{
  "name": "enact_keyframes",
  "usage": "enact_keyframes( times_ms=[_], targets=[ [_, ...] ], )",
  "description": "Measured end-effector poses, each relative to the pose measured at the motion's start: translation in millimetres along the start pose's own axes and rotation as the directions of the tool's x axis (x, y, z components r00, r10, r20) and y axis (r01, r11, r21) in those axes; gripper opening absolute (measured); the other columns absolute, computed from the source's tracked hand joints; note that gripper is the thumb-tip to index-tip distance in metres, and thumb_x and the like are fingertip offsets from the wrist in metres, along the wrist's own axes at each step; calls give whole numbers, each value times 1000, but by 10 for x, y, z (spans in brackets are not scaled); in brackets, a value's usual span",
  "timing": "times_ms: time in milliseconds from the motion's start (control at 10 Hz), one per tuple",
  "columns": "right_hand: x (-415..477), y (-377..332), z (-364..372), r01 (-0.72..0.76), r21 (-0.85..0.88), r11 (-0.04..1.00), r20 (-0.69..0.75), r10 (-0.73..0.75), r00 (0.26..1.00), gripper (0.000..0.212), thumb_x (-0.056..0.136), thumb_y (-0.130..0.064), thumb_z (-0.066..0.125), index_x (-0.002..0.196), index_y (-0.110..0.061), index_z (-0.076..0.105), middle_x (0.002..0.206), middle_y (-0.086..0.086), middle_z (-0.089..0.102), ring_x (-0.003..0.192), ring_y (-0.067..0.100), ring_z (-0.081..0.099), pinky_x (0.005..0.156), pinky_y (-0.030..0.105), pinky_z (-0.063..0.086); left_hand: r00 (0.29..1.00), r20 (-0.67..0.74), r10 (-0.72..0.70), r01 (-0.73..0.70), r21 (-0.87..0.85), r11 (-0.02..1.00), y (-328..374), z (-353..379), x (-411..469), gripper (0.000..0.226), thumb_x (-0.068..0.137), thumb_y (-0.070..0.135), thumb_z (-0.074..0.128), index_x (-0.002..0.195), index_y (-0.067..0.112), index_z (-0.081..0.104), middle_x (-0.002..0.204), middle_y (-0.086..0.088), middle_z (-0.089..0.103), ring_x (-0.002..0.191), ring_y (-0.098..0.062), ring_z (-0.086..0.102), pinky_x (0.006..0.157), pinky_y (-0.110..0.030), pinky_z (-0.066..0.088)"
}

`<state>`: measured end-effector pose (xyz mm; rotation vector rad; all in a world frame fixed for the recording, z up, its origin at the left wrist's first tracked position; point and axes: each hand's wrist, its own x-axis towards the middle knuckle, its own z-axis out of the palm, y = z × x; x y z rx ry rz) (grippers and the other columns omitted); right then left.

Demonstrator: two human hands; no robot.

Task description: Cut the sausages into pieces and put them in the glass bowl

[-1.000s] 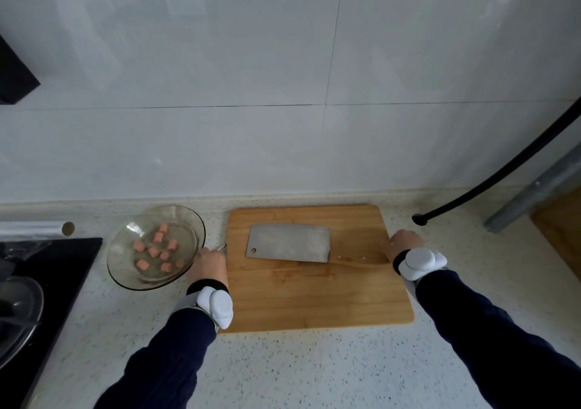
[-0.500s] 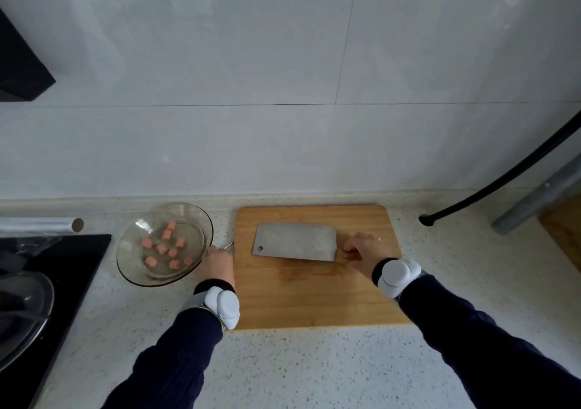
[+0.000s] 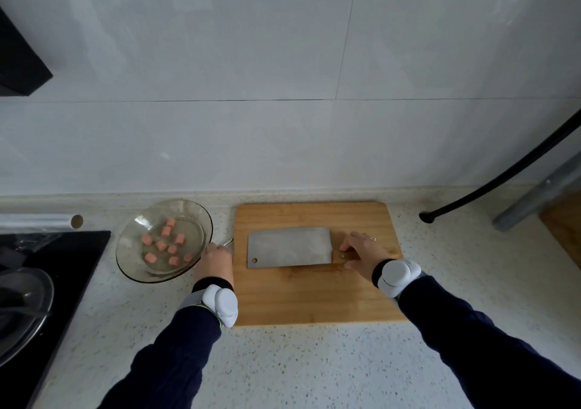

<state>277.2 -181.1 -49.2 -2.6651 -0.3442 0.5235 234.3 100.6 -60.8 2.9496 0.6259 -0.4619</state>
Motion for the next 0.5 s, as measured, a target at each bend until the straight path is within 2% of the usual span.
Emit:
enact_keyframes(
  times_ms=[300, 400, 500],
  targets=[
    [-17, -2, 9, -24, -6, 1000, 9, 24, 1000, 37, 84, -12, 62, 120, -12, 56, 126, 4, 51, 119, 24, 41, 99, 27, 32, 997, -77, 9, -1, 104, 995, 17, 103, -73, 36, 94, 0, 34, 129, 0, 40, 134, -16, 43, 123, -26, 46, 99, -30, 43],
    [-42, 7, 41, -38, 9, 999, -53, 39, 998, 39, 85, -20, 61, 123, -15, 56, 126, 4, 53, 120, 24, 41, 103, 33, 33, 992, -119, 39, -24, 121, 992, 32, 146, -123, 38, 92, 1, 39, 131, -1, 36, 132, -16, 45, 122, -26, 48, 97, -30, 43],
    [-89, 14, 46, -96, 50, 994, -184, 104, 977, 36, 88, -24, 57, 123, -15, 57, 126, 8, 54, 120, 28, 41, 104, 41, 34, 990, -137, 30, -13, 125, 992, 33, 175, -172, 40, 89, 0, 44, 128, -1, 37, 130, -16, 45, 120, -27, 48, 94, -30, 45]
  ],
)
